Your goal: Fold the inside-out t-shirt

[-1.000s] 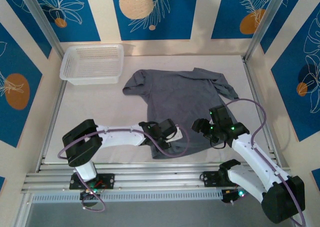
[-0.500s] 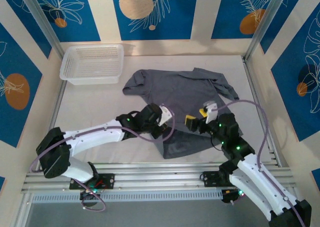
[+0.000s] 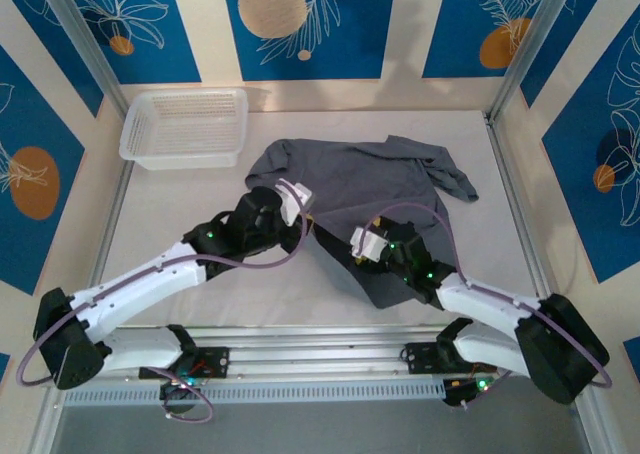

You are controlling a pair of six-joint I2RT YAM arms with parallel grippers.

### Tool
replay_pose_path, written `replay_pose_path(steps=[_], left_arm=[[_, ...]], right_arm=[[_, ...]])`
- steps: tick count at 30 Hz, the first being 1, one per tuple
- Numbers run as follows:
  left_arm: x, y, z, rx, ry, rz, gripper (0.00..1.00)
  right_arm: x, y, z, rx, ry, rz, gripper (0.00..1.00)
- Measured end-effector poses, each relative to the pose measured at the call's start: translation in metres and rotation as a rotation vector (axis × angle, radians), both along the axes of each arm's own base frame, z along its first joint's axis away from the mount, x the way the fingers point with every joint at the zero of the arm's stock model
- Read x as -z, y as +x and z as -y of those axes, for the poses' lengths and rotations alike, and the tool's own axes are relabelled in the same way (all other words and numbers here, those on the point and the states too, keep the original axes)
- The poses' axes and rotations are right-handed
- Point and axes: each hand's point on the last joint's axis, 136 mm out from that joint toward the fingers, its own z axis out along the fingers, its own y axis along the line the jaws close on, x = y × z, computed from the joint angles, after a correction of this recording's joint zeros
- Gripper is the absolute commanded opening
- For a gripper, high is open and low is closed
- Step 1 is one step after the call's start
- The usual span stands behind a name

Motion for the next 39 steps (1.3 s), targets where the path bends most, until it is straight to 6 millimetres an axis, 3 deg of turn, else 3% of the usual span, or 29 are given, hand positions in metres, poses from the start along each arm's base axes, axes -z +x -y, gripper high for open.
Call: replay_pose_path(steps=[4,9,14,16,19,21,23,26,28,33,37,38,39], left_arm=[[-0.008,0.005,-0.026,-0.089,-0.016,0.005,0.00],[-0.016,0.019,-0.086,-0.276,-0.040,0.014,0.00],[0.004,0.030,-0.121,-0.418,-0.004,-0.033,0.00],[0.020,0.029,-0.121,-0.412,0.005,-0.068,0.14],[0.036,0.019,-0.095,-0.284,-0.044,-0.120,0.53],[0.036,0.006,-0.066,-0.150,-0.071,-0.105,0.79],[0.029,-0.012,-0.033,0.004,-0.075,-0.051,0.98],[0.024,-0.030,0.009,0.182,-0.055,0.014,0.99],[0.029,-0.024,0.028,0.228,-0.031,0.036,0.99],[0.063,-0.009,0.070,0.317,0.027,0.014,0.99],[0.085,0.002,0.090,0.312,0.049,0.000,0.97],[0.090,0.009,0.089,0.275,0.064,0.002,0.87],[0.094,0.015,0.085,0.236,0.075,-0.001,0.58]], right_arm=[[-0.010,0.021,0.019,0.113,-0.060,0.086,0.49],[-0.027,0.030,0.041,0.224,-0.038,0.123,0.00],[-0.063,0.018,0.038,0.229,0.122,0.137,0.00],[-0.079,0.011,0.029,0.201,0.206,0.124,0.00],[-0.109,0.001,0.015,0.162,0.347,0.096,0.00],[-0.128,-0.003,0.006,0.138,0.429,0.072,0.00],[-0.139,-0.006,-0.001,0.123,0.487,0.045,0.00],[-0.146,-0.010,-0.009,0.106,0.545,-0.001,0.00],[-0.144,-0.012,-0.014,0.100,0.563,-0.031,0.00],[-0.139,-0.016,-0.018,0.104,0.577,-0.086,0.00],[-0.138,-0.017,-0.017,0.115,0.579,-0.096,0.00],[-0.137,-0.016,-0.015,0.125,0.573,-0.093,0.00],[-0.137,-0.015,-0.013,0.138,0.569,-0.087,0.00]])
